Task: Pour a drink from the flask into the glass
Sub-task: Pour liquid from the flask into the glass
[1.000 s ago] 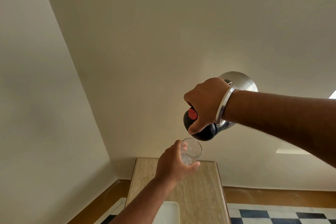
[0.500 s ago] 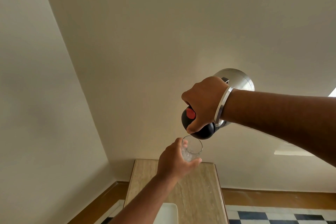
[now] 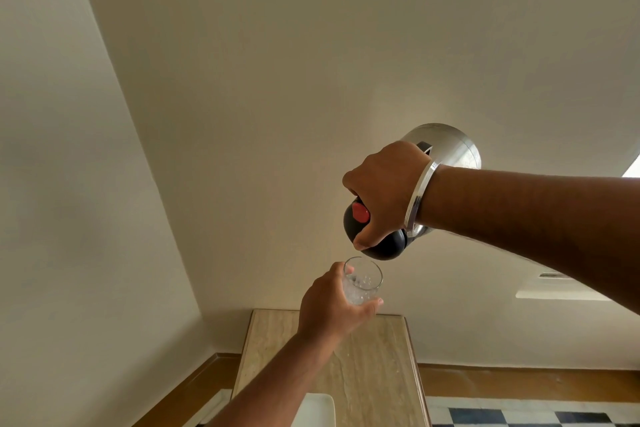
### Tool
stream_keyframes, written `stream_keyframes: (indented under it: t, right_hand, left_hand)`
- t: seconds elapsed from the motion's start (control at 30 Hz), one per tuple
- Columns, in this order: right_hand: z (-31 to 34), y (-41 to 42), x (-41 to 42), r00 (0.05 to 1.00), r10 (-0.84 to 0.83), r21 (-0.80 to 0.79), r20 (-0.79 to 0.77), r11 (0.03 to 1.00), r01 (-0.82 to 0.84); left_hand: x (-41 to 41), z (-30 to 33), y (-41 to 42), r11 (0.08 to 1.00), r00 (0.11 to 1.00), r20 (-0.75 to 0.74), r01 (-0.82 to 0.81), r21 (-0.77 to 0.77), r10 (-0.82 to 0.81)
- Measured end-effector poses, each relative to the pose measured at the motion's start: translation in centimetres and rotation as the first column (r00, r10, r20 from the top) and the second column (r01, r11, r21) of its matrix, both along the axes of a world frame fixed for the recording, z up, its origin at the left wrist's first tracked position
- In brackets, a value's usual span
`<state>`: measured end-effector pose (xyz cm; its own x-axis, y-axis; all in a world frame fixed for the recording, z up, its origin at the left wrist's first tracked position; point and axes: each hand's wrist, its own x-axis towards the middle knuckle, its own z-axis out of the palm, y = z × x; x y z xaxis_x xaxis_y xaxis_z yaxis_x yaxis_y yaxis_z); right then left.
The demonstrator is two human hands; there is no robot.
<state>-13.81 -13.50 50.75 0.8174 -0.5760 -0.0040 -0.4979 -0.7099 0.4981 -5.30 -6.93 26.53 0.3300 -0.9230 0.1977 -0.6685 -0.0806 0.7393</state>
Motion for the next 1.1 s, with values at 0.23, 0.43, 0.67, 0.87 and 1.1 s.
stream_keyframes:
  t: [0.23, 0.43, 0.67, 0.87, 1.1]
  right_hand:
    - [0.0, 0.0, 0.2, 1.000, 0.014, -0.011, 0.003, 1.000, -0.014]
    - [-0.2, -0.1, 0.0, 1.000, -0.008, -0.001, 0.015, 1.000, 0.008]
    - [-1.0, -0.7, -0.3, 1.000, -0.003, 0.029, 0.026, 1.000, 0.002]
    - [-1.6, -2.2, -1.0, 0.992, -0.024, 0.083, 0.126, 0.996, 0.013]
    - [-4.0, -5.1, -3.6, 0.918, -0.203, 0.357, 0.341, 0.931, 0.073]
  left_hand:
    - [0.2, 0.0, -0.3, 1.000, 1.000, 0.001, -0.006, -0.013, 0.006]
    - [0.3, 0.4, -0.3, 0.999, 1.000, -0.005, -0.009, -0.051, 0.009]
    - [0.4, 0.2, -0.7, 0.999, 1.000, -0.005, -0.005, -0.048, 0.005]
    - [0.4, -0.5, -0.9, 0.999, 1.000, -0.014, -0.011, -0.047, 0.010]
    - [0.3, -1.2, -0.9, 0.995, 0.997, -0.004, -0.071, -0.073, 0.071]
